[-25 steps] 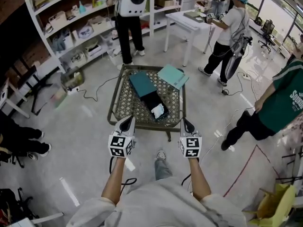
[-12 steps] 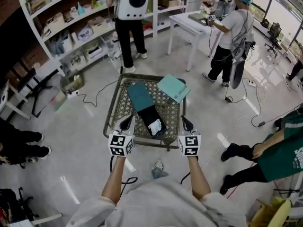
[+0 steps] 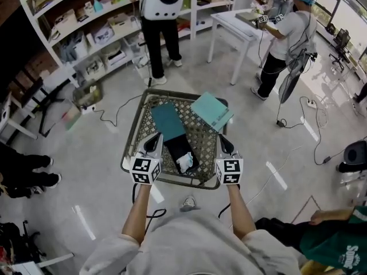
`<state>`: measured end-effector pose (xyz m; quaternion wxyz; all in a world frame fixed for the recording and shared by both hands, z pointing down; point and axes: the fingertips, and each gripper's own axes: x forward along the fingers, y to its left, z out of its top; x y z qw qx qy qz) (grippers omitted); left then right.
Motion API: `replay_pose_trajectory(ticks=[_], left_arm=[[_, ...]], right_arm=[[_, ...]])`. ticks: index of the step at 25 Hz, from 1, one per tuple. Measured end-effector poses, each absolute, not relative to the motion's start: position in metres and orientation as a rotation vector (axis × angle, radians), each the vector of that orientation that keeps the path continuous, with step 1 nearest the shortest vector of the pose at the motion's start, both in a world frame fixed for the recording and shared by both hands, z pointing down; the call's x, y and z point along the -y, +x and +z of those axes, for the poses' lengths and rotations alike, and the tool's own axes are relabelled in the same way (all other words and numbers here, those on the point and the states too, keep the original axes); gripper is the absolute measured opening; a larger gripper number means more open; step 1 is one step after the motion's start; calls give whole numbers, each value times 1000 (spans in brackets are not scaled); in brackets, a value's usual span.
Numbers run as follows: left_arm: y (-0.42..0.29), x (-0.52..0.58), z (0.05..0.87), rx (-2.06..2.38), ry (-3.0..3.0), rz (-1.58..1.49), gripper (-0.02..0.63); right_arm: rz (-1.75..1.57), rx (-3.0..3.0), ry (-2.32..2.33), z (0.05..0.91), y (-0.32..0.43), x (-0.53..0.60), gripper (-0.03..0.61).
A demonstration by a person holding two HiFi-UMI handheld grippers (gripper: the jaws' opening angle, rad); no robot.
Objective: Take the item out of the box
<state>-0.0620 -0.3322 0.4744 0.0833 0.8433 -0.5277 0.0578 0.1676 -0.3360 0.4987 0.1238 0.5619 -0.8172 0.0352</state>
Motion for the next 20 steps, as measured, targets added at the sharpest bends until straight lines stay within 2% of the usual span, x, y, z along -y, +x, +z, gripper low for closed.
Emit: replay_pose_trajectory(ticks=[20], left_arm=[[-66,353,540,1477,2440,287,5]], right_arm=[[256,2310,1572,563,149,356,0]])
